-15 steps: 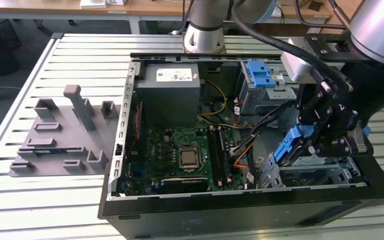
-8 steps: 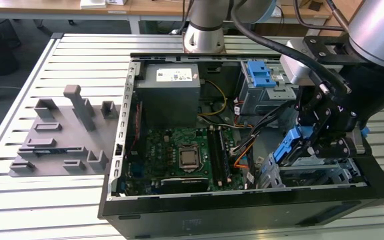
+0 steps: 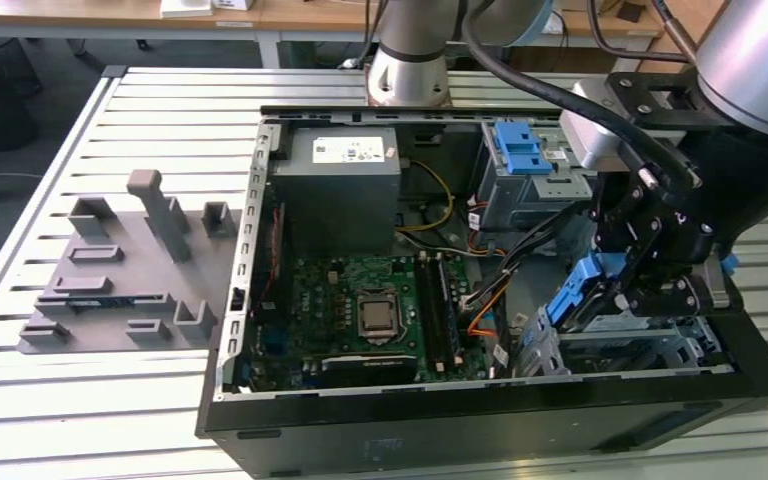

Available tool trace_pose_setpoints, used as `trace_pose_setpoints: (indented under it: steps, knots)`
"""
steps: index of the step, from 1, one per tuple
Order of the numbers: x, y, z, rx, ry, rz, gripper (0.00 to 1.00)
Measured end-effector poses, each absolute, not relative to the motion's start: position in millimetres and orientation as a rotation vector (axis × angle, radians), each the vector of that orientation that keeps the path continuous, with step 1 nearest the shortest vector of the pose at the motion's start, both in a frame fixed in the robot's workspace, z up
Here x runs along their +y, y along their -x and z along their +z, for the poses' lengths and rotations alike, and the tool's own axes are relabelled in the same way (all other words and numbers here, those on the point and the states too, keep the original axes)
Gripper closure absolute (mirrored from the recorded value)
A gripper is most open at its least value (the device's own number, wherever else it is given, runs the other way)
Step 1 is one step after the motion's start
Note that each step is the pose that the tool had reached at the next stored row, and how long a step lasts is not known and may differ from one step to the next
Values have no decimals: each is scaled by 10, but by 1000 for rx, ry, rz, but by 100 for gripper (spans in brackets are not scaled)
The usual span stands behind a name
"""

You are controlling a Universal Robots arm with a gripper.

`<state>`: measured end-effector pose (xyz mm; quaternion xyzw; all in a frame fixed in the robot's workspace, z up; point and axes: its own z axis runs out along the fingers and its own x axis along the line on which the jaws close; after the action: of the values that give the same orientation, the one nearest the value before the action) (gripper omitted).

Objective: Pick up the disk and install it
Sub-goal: 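Insert the disk into the insertion slot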

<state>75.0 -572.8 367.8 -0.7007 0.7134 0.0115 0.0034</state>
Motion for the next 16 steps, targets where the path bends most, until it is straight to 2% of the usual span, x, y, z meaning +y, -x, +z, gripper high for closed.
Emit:
trace_pose_setpoints:
  steps: [3, 4, 8, 9, 10, 11, 13, 14, 16]
  knots:
    - [-5728, -750, 3677, 2236, 2197, 36, 63]
    - [-5728, -750, 3677, 2236, 2197, 36, 56]
    - [-5728, -750, 3657, 2236, 2196, 36, 56]
    - [-5728, -750, 3640, 2236, 2196, 36, 58]
    - [-5728, -750, 3623, 2236, 2196, 36, 64]
    - [-5728, -750, 3605, 2236, 2196, 36, 64]
    - [-5728, -751, 3580, 2236, 2196, 36, 76]
    - [-5728, -752, 3569, 2236, 2196, 36, 76]
    - [-5727, -752, 3560, 2236, 2197, 36, 87]
